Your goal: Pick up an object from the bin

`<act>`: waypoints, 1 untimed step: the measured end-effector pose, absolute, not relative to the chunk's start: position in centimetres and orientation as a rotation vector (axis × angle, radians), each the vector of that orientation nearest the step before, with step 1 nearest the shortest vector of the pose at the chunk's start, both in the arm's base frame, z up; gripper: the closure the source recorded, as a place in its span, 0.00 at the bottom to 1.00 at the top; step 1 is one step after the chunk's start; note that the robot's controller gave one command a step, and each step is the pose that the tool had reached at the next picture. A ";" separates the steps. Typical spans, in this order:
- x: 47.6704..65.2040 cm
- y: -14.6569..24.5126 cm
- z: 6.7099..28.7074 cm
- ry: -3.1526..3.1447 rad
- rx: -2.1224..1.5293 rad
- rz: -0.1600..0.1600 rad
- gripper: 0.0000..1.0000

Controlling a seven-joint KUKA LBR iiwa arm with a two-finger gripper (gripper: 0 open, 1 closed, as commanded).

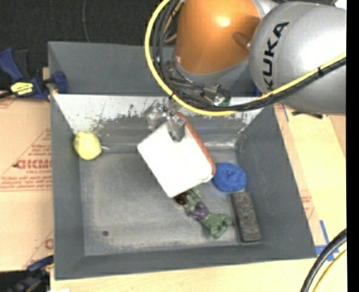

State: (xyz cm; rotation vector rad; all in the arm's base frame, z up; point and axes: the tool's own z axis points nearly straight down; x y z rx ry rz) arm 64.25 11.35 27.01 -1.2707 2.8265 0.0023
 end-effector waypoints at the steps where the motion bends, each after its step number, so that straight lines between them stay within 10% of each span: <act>1: 64.2 11.4 28.3 2.820 -1.282 0.002 1.00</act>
Offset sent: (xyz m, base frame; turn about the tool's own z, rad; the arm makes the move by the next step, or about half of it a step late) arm 0.0086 0.0237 0.0099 -0.1938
